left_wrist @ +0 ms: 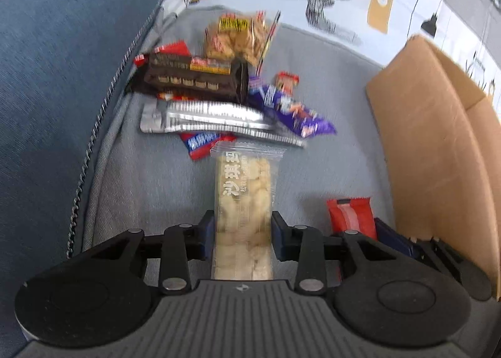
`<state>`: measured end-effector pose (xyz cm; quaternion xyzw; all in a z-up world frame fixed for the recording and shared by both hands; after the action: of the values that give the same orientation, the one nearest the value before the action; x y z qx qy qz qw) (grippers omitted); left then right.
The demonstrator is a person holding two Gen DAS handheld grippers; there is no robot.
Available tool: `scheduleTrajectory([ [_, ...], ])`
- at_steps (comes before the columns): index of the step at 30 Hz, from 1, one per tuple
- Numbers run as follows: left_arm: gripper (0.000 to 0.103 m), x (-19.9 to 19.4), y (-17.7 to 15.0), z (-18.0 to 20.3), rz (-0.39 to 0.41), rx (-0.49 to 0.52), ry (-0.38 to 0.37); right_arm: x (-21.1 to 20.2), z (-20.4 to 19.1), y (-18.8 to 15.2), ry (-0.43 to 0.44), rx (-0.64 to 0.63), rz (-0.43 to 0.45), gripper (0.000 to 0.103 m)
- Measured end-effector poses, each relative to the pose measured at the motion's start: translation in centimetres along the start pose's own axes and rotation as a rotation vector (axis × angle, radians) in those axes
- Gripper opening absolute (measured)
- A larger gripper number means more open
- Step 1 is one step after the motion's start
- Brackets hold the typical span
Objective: Organize snacks
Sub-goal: 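Lift the white bar with the left gripper while the right gripper lifts the red wrapper over the box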
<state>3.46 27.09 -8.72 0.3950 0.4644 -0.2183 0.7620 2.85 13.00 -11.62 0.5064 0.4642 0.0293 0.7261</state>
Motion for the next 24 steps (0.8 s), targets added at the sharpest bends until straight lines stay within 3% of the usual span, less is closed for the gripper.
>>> scheduleTrajectory([
  [14,0.039,-5.9,0.8,1.6,0.267,-0.111,-0.159,-9.0,0.9,2.5,-0.022,-0.075,0.335,0.044],
  [21,0.04,-7.4,1.8,3.5,0.369,-0.14,-0.212,-15.0,6.7,6.3,-0.099,-0.048,0.489,0.044],
  [24,0.04,-7.8,2.0,4.9,0.415,-0.12,-0.233,-16.1,9.9,6.7,-0.173,-0.079,0.539,0.044],
])
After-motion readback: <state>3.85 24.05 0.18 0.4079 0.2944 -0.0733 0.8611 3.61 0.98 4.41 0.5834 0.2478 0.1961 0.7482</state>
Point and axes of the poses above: each gripper's, at about its wrist camera, not at the fingertips, and x roughly the way its jaws point, z to its right, y to its top, the point moved 3 cm from there along x, roughly the way its jaws point, and after that the axes turned 10 degrees about -x, right-handed, at the moved point
